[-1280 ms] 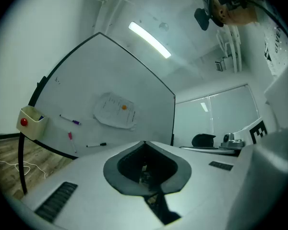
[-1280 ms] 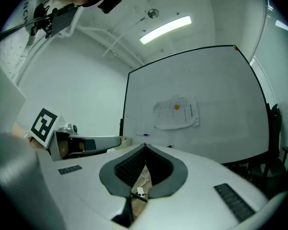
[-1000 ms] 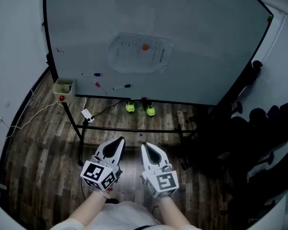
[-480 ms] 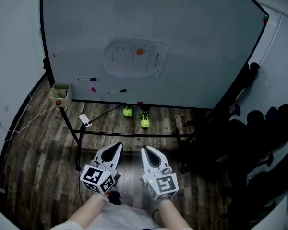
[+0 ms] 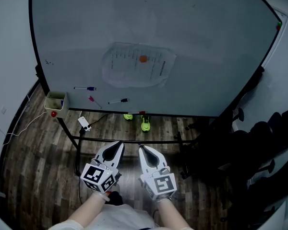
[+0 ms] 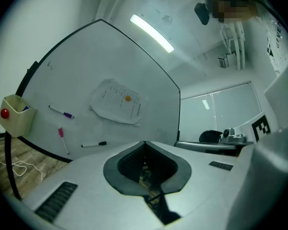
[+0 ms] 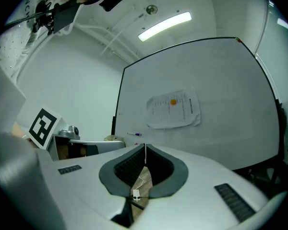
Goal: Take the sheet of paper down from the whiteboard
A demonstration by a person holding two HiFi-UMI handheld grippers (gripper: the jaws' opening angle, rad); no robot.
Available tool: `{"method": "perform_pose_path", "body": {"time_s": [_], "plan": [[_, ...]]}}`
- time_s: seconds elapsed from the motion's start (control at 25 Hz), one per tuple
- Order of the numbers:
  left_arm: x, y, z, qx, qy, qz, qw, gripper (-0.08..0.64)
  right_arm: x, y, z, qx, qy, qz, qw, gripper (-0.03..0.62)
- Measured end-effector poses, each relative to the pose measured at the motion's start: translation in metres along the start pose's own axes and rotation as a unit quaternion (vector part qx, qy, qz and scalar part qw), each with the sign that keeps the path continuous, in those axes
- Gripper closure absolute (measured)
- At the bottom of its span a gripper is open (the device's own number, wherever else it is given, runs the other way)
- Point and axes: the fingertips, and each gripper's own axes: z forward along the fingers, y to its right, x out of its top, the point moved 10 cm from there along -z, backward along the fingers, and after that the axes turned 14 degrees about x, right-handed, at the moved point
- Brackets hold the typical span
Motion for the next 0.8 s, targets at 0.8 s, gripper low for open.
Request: {"method": "perform_pose_path", "body": {"time_s": [0.8], "plan": [[0.017,-0.086,0.121,-0.028,-0.002,-0.013,0.9995,0.543,-0.009,0.068,0.125,-0.008,-0.018,0.002,1.0,0.572]]}}
